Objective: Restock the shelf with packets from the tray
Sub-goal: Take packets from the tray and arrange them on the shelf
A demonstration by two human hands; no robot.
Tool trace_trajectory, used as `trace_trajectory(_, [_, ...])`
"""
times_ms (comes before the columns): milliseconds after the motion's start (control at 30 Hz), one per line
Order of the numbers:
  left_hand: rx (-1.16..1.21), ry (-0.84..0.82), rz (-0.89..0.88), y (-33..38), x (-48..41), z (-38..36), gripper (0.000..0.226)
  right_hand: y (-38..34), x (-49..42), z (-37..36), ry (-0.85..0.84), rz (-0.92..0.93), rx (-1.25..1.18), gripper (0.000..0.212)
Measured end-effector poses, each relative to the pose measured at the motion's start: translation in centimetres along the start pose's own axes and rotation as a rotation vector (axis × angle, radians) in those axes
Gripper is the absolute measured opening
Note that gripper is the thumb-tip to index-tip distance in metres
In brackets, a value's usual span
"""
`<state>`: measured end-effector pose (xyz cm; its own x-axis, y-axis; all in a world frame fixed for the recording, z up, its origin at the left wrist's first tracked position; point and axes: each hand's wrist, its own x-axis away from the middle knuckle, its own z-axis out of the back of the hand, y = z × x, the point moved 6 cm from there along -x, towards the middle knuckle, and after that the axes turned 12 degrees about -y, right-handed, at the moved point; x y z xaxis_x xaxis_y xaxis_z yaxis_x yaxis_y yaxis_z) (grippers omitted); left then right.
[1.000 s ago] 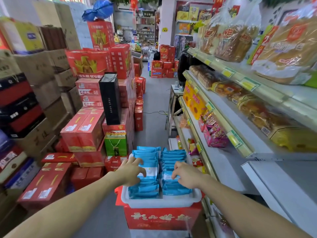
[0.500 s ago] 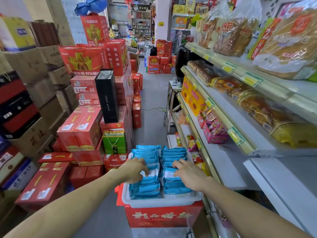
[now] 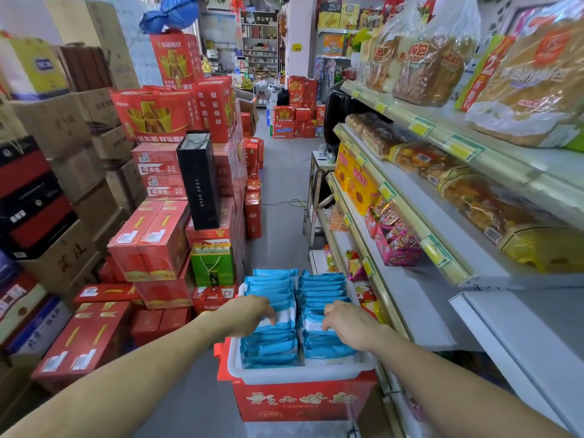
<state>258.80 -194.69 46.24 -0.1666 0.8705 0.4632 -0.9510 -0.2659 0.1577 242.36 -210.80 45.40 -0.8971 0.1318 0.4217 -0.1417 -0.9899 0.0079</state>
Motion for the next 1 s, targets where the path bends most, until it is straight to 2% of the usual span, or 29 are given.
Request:
trace_trajectory(200, [0.030, 0.110, -0.064, -0.4, 1.1, 7.6, 0.046, 2.0, 1.2, 5.7, -0.004, 0.001, -0.123, 0.049])
trace_trajectory(367, [0.011, 0.150, -0.169, 0.9, 1.5, 18.9, 0.059, 5.4, 6.2, 16.0, 0.025, -0.021, -0.174, 0.058])
trace_trajectory(467, [0.019, 0.185, -0.225, 3.0, 1.6, 26.1, 0.055, 8.1, 10.2, 22.2, 0.084, -0.077, -0.178, 0.057])
trace_trajectory(600, [0.035, 0.222, -0.313, 7.2, 1.9, 34.1, 0.052, 11.9, 16.0, 28.5, 0.109, -0.191, -0.149, 0.064])
trace_trajectory(733, [0.064, 0.267, -0.441, 13.3, 3.1, 39.9, 0.051, 13.8, 22.7, 32.6, 0.183, -0.265, -0.206, 0.057])
trace_trajectory(1000, [-0.032, 0.306, -0.663, 25.3, 3.1, 46.6, 0.051, 16.6, 35.6, 34.8, 0.306, -0.452, -0.272, 0.053])
